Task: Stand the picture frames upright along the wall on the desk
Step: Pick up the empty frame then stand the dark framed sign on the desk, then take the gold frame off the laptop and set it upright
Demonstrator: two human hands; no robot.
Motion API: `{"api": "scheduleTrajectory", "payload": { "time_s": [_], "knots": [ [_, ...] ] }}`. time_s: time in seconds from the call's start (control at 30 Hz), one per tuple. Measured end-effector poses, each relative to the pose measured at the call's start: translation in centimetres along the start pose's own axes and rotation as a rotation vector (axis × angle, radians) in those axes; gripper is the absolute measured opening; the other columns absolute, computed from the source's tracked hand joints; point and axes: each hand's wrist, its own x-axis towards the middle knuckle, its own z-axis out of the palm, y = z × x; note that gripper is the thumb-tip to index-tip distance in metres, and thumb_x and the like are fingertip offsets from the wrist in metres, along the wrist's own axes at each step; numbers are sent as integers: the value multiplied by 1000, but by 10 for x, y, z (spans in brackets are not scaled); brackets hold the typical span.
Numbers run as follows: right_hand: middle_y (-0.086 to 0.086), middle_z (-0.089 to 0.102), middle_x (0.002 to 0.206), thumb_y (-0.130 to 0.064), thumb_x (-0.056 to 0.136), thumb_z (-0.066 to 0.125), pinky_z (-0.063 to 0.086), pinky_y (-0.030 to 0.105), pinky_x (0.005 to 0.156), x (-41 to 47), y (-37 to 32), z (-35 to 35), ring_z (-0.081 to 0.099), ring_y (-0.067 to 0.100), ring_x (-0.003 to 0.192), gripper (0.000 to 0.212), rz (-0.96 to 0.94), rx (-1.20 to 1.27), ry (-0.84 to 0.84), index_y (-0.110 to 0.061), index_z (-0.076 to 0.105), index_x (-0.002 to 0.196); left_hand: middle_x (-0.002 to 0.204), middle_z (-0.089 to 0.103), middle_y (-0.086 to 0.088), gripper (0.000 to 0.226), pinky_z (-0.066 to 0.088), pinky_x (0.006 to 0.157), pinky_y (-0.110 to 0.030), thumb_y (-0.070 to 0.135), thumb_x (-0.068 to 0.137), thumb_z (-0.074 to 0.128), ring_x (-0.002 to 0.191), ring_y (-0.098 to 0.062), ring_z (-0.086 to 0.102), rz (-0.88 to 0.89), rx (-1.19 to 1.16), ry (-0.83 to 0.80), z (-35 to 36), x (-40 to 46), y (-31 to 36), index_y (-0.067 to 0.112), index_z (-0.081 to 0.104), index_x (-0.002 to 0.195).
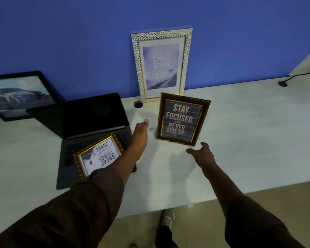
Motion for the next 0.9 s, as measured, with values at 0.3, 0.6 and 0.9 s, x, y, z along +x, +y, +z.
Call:
{"api": "scheduleTrajectory", "payload": {
  "time_s": [0.3,0.6,0.9],
  "knots": [
    [10,59,137,-43,79,80,48,35,93,-78,-23,109,60,26,117,67,-163,-126,-279,-22,53,136,134,56,0,47,44,102,-35,35,98,61,120,-24,54,8,113,165,-126,-80,-70,17,50,140],
    [11,60,137,-31,90,74,51,39,92,-75,-57,200,58,25,110,58,-281,-278,-399,-16,48,139,125,67,-2,52,51,87,-34,30,87,65,110,-26,64,-164,31,286,-204,-72,-123,20,56,137],
    [13,68,127,-25,92,72,53,45,100,-26,-61,244,64,34,115,39,-259,-385,-450,-9,64,126,119,71,-11,50,51,70,-31,28,78,66,99,-26,67,-352,-52,375,-210,-40,-146,14,63,126]
  ]
}}
